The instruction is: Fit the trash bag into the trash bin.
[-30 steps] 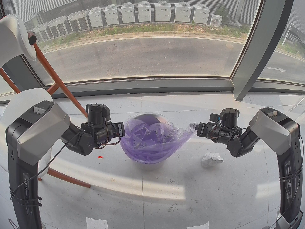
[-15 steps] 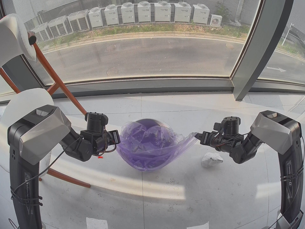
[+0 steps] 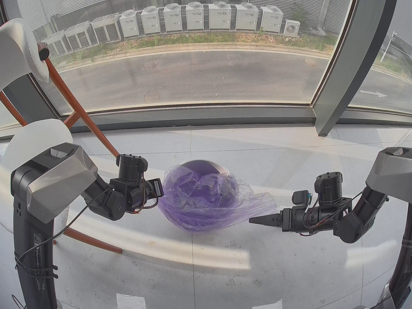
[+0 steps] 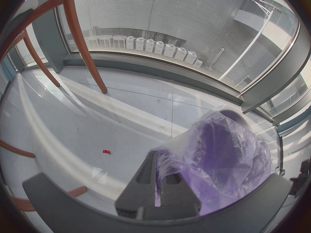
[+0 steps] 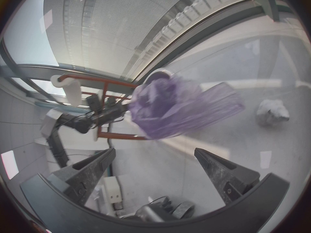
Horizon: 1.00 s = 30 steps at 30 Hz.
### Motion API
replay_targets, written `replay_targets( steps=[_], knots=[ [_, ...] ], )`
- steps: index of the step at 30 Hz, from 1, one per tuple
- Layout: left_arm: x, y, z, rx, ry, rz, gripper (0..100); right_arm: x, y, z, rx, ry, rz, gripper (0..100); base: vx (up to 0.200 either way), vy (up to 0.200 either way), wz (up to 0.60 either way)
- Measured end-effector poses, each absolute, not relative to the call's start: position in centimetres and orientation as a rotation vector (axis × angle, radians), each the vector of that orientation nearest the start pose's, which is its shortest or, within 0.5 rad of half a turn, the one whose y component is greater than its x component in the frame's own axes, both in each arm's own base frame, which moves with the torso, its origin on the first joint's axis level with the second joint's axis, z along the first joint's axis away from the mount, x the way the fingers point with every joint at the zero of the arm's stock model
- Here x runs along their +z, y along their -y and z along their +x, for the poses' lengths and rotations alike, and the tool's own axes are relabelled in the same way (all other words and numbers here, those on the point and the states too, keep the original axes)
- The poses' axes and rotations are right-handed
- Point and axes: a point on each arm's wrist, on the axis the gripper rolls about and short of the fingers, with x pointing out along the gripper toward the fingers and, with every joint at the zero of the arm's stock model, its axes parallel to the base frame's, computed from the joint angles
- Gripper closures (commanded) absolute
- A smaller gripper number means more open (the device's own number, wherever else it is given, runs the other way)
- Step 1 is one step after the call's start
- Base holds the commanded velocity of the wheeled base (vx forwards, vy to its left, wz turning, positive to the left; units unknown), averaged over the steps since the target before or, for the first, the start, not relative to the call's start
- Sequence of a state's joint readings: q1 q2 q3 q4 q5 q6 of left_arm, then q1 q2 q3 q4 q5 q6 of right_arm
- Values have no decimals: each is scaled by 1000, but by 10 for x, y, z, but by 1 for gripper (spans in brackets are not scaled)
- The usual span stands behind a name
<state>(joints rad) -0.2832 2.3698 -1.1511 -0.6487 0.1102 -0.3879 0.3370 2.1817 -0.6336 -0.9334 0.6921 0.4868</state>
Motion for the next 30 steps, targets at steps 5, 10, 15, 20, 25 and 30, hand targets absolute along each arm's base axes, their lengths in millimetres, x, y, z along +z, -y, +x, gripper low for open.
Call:
replay_targets(
  steps=[5, 10, 15, 20, 25, 30],
  knots=[
    [18, 121, 416, -65, -562, -269, 100, 33, -140, 290, 848, -934, 640, 0, 0, 0, 0],
    [19, 123, 416, -72, -548, -272, 100, 48, -165, 302, 830, -975, 729, 0, 0, 0, 0],
    [22, 125, 416, -79, -536, -272, 100, 66, -194, 328, 747, -1001, 809, 0, 0, 0, 0],
    [26, 128, 415, -87, -522, -273, 100, 69, -220, 347, 611, -1083, 885, 0, 0, 0, 0],
    [29, 129, 414, -93, -513, -273, 100, 59, -235, 350, 512, -1200, 882, 0, 0, 0, 0],
    [31, 130, 414, -96, -507, -274, 100, 59, -248, 354, 460, -1272, 861, 0, 0, 0, 0]
  ],
)
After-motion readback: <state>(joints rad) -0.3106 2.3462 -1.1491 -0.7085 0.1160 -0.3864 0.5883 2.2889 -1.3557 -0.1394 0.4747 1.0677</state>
